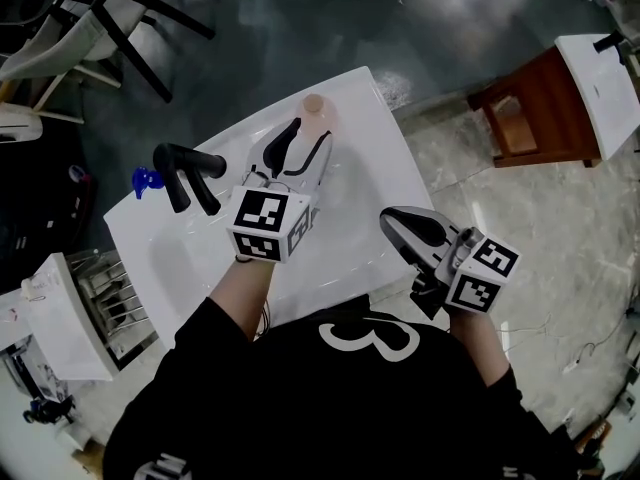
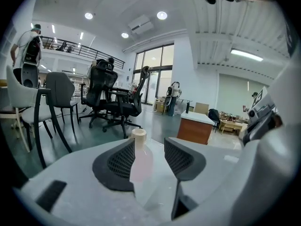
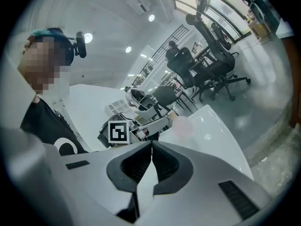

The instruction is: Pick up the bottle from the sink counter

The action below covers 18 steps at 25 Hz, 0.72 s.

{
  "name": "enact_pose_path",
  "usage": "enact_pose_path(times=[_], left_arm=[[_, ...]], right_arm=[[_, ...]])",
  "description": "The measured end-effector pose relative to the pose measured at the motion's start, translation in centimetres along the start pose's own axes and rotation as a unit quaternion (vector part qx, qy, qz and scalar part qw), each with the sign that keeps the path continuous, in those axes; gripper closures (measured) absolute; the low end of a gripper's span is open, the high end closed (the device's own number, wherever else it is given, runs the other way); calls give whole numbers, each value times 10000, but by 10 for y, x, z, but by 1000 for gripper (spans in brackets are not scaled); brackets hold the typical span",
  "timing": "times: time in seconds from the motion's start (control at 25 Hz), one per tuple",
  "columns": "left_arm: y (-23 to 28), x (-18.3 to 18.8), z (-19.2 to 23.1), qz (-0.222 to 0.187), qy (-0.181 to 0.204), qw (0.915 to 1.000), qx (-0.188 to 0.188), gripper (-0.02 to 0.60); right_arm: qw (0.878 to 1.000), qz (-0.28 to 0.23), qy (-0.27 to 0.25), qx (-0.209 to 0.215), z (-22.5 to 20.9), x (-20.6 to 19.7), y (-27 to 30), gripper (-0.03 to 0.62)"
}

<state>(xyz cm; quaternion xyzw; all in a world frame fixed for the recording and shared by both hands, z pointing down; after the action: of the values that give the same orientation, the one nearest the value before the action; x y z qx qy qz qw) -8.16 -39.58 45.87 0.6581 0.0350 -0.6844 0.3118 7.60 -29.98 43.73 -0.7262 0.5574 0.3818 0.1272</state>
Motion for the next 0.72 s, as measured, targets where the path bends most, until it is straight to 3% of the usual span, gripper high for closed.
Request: enact_pose_path(times=[0.28,0.72], left_arm=[[18,-3,8,66,-139,9998,135,390],[40,-7,21,93,-24,9997,211,391]], right_arm=[[9999,59,81,-109,-8,-5,-1,580],[9994,183,245,-157,-16,-19,12,580]])
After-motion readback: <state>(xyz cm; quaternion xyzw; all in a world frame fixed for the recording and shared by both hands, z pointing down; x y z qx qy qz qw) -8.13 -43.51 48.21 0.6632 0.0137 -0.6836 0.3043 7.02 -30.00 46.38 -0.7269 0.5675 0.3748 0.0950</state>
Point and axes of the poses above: the fingertips, and each gripper's own axes: y forward along the fingers, z to its left, x out of its top, the point moved 4 cm from there along -y, backward along the fingers, and after that the axes turned 2 degrees about z, right-handed, at the moved point
